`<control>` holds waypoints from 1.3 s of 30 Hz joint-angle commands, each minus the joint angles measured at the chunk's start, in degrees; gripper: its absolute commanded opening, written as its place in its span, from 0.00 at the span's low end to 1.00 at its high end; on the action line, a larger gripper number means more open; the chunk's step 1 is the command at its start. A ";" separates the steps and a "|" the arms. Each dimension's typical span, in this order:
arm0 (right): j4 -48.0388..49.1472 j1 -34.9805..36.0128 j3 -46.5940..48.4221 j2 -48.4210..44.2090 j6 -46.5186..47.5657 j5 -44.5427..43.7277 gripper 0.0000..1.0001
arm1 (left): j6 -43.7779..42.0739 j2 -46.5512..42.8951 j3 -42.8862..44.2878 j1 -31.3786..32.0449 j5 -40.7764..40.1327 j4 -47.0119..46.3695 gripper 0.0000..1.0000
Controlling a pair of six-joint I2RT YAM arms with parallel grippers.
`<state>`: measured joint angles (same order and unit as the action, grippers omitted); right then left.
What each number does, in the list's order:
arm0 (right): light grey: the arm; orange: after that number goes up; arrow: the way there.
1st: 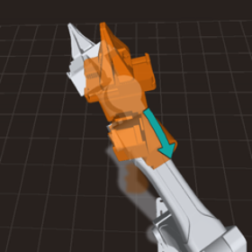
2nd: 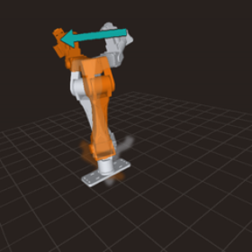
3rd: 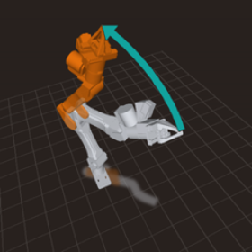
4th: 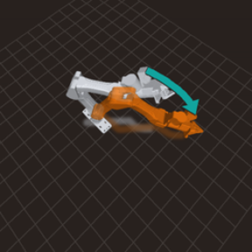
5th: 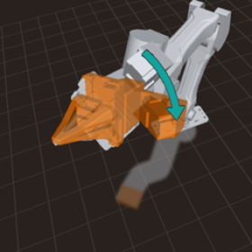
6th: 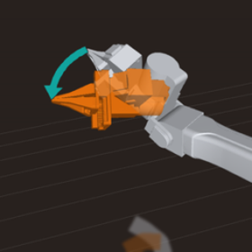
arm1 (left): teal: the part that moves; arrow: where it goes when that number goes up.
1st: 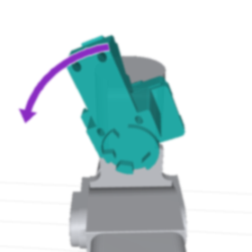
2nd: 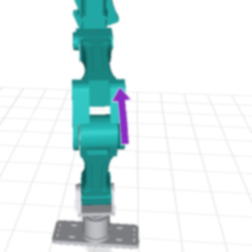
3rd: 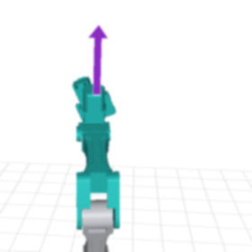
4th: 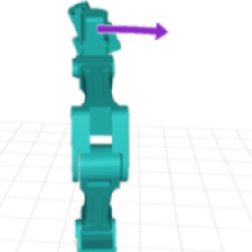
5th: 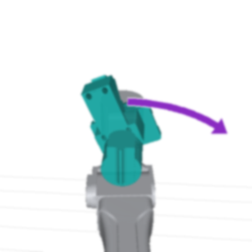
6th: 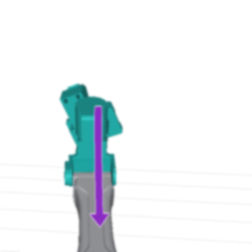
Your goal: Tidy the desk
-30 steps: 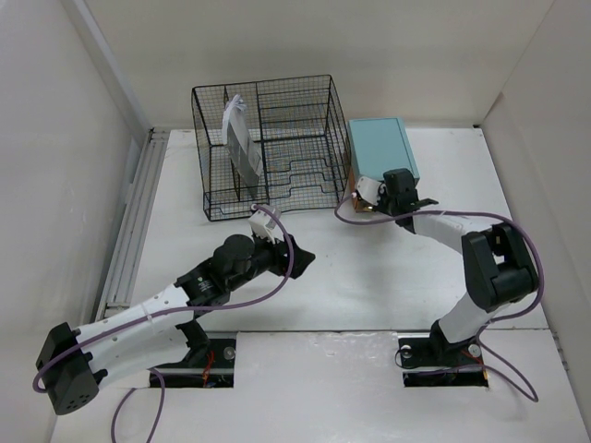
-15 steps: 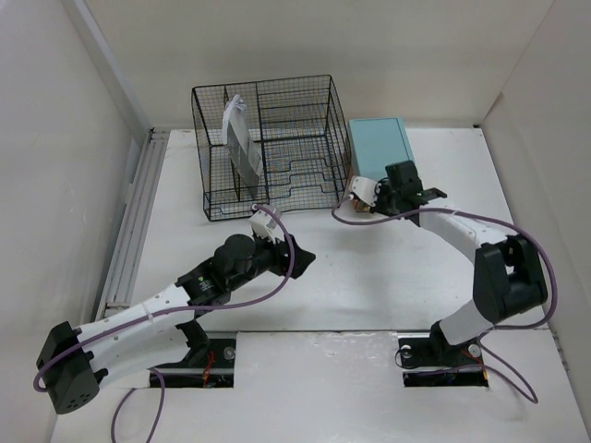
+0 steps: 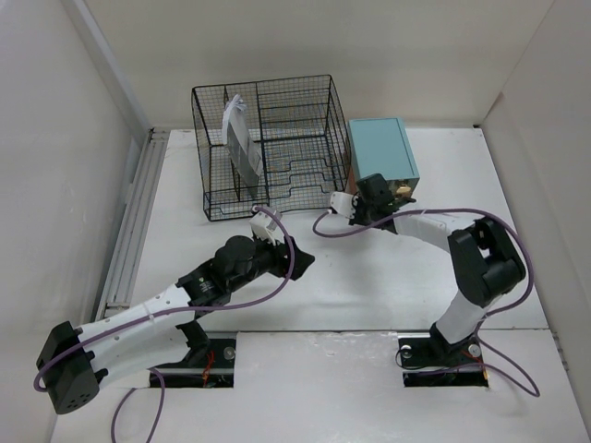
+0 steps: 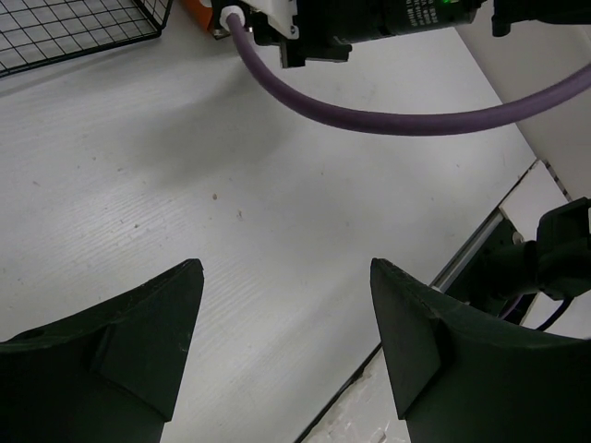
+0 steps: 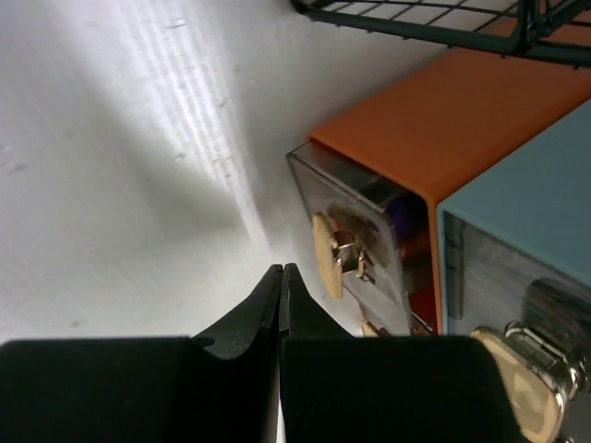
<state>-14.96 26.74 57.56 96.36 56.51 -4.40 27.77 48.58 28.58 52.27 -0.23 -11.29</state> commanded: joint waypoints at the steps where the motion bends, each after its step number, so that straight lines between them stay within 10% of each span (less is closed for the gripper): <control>1: 6.96 0.59 0.27 2.25 -3.24 -8.15 0.00 | 0.36 -1.29 -0.28 -0.24 0.49 -2.33 0.70; 20: 15.75 1.65 0.36 3.67 -5.97 -19.15 0.00 | 0.36 -1.82 -0.80 -0.24 0.49 -2.33 0.70; 31: -23.25 1.74 4.31 -8.80 9.49 20.97 0.05 | 0.36 -1.29 -0.28 -0.24 1.54 -2.33 0.70; 35: -26.96 -0.89 6.59 -14.52 5.74 29.34 0.24 | 0.36 -1.29 0.34 -0.24 2.95 -2.86 0.70; 36: -25.05 -1.42 7.30 -15.92 3.63 30.32 0.76 | 0.36 -1.29 0.86 -0.24 2.95 -2.86 0.70; 37: -21.98 -2.04 7.83 -17.50 -5.36 30.33 1.00 | 1.14 -1.81 2.00 -0.24 2.95 -2.34 0.73; 39: -12.43 -3.88 7.83 -23.12 -14.64 27.09 1.00 | 2.98 -1.82 3.84 -0.24 1.64 -0.41 0.90</control>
<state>-36.21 25.19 61.54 79.83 55.31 18.41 28.58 48.14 28.36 52.27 1.39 -10.85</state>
